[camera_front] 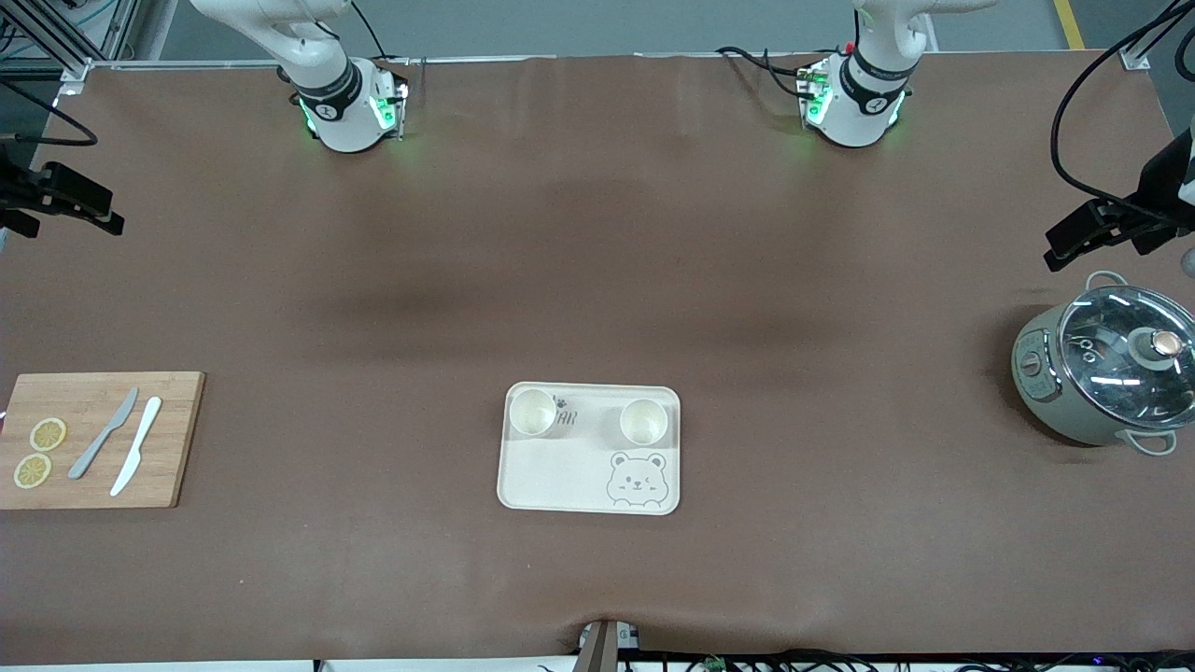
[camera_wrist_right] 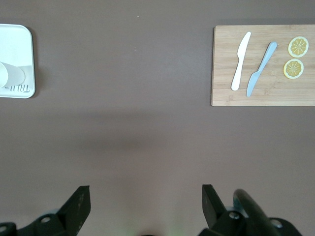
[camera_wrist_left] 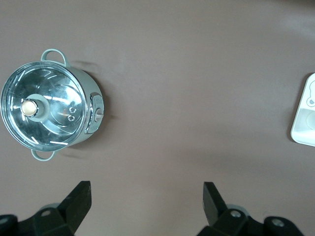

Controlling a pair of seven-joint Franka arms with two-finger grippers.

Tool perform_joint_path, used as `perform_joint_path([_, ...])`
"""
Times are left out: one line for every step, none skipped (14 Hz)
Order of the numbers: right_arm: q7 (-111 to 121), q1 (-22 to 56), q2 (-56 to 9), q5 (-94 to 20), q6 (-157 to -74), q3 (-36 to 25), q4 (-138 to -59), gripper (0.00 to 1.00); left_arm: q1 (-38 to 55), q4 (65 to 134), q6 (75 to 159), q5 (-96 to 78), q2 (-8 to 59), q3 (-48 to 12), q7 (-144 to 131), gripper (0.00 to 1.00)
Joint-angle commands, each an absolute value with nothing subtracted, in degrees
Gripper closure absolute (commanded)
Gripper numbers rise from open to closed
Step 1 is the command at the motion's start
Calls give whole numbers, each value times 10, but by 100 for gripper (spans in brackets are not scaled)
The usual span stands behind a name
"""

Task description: Place white IKEA cup upright on tray with both arms

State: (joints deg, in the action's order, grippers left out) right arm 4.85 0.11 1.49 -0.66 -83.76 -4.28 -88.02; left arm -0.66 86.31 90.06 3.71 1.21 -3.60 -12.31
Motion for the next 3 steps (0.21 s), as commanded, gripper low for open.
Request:
perform_joint_path([53,-4,24,4,-841,-39,-889,0,-9,851,898,26,18,-35,-116,0])
perform_joint_path([53,-4,24,4,-841,-39,-889,0,-10,851,897,26,18,-35,-115,0])
perform_joint_path([53,-4,24,4,-841,-39,-889,0,-10,852,896,26,17,-35,-115,0])
